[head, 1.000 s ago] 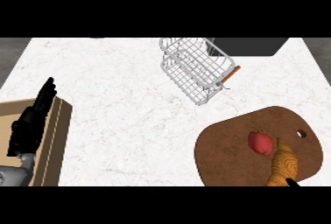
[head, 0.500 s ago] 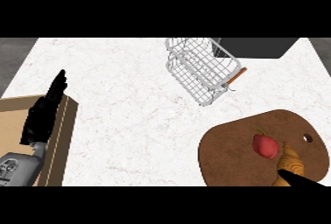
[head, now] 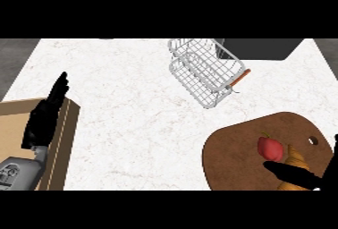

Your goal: Pick the bell pepper from the cutting board and place it in the tiered basket

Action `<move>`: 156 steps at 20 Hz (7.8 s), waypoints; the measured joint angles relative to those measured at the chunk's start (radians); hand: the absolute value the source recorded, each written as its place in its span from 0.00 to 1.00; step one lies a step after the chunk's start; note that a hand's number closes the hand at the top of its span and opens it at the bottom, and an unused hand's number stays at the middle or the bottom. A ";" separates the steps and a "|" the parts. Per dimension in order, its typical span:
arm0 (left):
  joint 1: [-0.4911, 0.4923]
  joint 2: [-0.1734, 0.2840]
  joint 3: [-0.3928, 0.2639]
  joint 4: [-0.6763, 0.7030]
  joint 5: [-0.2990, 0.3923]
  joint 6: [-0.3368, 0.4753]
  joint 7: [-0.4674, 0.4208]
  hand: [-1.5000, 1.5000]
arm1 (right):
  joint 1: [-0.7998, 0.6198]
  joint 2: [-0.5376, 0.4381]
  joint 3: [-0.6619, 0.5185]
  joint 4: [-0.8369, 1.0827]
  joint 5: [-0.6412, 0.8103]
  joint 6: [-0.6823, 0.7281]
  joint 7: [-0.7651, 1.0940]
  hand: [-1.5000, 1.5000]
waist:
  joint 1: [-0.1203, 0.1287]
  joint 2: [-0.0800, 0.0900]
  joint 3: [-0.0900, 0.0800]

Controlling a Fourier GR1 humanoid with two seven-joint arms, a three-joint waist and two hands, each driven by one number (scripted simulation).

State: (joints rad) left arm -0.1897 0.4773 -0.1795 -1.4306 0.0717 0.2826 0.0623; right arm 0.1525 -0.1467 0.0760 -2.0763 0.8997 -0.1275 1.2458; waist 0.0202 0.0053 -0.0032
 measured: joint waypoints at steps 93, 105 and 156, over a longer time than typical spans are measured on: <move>-0.113 -0.156 0.012 0.021 -0.151 -0.140 0.012 0.50 | -1.257 0.142 -0.043 1.041 0.641 -0.052 -0.028 1.00 | 0.177 0.030 -0.009; -0.123 -0.161 0.026 0.040 -0.155 -0.129 0.016 0.50 | -1.517 0.137 -0.187 1.312 0.745 -0.028 -0.011 1.00 | 0.153 0.035 -0.004; -0.007 -0.132 0.124 0.041 -0.149 -0.120 -0.005 0.50 | -1.495 0.137 -0.421 1.400 0.848 -0.257 -0.017 0.00 | 0.016 -0.015 0.001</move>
State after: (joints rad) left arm -0.1967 0.3451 -0.0555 -1.3896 -0.0770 0.1629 0.0573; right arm -1.3424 -0.0097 -0.3451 -0.6762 1.7481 -0.3840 1.2291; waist 0.0357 -0.0098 -0.0023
